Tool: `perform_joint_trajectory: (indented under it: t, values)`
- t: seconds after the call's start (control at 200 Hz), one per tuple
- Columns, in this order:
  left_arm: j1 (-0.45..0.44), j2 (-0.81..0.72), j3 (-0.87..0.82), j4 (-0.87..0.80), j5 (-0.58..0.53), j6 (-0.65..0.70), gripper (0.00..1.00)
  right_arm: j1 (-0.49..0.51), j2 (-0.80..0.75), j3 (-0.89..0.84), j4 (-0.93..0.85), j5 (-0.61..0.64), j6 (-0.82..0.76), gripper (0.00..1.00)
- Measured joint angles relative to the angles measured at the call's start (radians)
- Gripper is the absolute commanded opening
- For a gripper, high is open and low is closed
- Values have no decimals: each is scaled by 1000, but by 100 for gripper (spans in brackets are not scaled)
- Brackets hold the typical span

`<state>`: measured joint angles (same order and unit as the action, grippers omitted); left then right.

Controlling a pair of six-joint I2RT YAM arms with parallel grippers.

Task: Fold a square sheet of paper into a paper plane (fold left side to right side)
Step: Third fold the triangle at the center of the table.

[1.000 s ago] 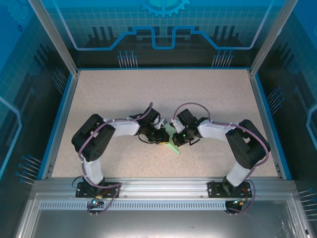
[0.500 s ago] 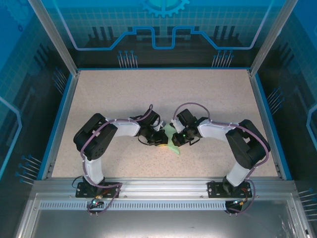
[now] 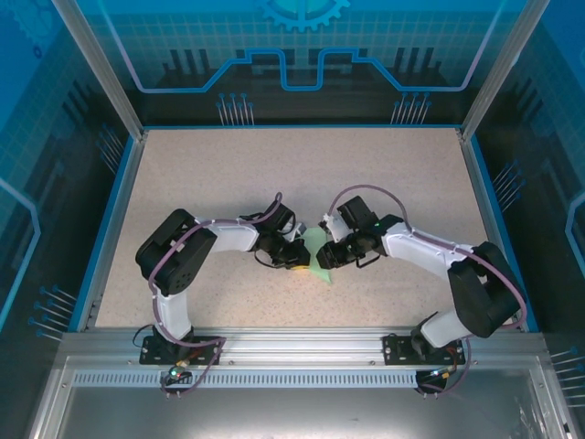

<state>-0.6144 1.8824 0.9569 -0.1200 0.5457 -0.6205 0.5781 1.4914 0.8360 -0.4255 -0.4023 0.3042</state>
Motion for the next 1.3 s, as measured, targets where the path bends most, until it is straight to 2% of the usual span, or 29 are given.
perform_joint_trajectory:
  t: [0.13, 0.3, 1.301]
  values:
    - [0, 0, 0, 0, 0, 2, 11, 13, 54, -17, 11, -85, 30, 27]
    - [0, 0, 0, 0, 0, 2, 11, 17, 123, -17, 35, -107, 46, 26]
    - [0, 0, 0, -1, -5, 2, 12, 26, 169, -47, 24, -53, 74, 23]
